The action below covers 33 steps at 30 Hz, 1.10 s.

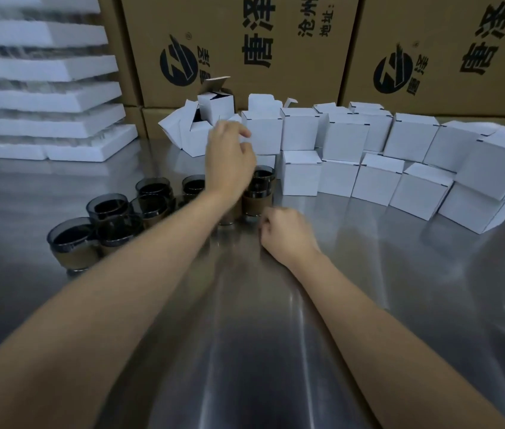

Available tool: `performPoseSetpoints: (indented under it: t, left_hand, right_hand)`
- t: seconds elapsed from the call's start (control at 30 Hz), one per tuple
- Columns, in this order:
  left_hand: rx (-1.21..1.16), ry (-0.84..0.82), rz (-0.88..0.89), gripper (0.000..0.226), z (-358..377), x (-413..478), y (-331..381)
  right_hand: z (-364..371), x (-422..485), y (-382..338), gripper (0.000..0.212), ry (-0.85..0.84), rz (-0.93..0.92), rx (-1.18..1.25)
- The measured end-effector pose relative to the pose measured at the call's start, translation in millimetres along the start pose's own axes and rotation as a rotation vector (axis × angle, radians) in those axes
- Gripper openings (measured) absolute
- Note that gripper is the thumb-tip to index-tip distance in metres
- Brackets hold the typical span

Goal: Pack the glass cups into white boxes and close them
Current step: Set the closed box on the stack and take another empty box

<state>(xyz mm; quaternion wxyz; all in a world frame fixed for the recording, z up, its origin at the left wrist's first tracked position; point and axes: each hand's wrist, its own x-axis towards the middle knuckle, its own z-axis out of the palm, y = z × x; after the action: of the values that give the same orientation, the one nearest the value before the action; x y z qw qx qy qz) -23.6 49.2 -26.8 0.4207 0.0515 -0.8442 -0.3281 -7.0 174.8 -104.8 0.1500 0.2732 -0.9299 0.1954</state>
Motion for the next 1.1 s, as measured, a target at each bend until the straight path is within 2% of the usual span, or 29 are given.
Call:
performPoseSetpoints:
  t: [0.07,0.13,0.27,0.4,0.57,0.7,0.83,0.9,1.0,1.1]
  left_hand:
    - [0.149,-0.062,-0.076,0.025,0,40,-19]
    - [0.265,-0.196,-0.133,0.026,7,68,-38]
    - [0.418,-0.385,-0.166,0.029,37,100,-65]
    - [0.561,-0.441,-0.126,0.041,69,121,-90]
    - [0.51,-0.47,-0.262,0.048,89,149,-108]
    - [0.449,-0.497,-0.257,0.044,99,154,-113]
    - [0.351,-0.373,-0.204,0.032,105,149,-120]
    - [0.334,-0.377,-0.194,0.036,106,147,-123]
    - [0.284,-0.421,-0.218,0.045,105,143,-124]
    - [0.259,-0.397,-0.298,0.033,103,141,-123]
  right_hand:
    - [4,6,1,0.013,-0.023,0.038,-0.037]
    - [7,14,-1,0.001,-0.032,0.048,-0.07]
    - [15,32,-6,0.01,-0.027,0.002,-0.095]
    - [22,42,-4,0.01,-0.034,-0.013,-0.078]
    - [27,42,-1,0.01,-0.01,-0.036,-0.078]
    - [28,42,0,0.007,-0.013,-0.051,-0.052]
    - [27,41,-1,0.003,-0.014,-0.059,-0.046]
    - [27,41,-1,0.005,-0.01,-0.061,-0.047]
    - [27,41,0,0.004,-0.002,-0.063,-0.027]
    - [28,41,0,0.006,0.017,-0.067,-0.018]
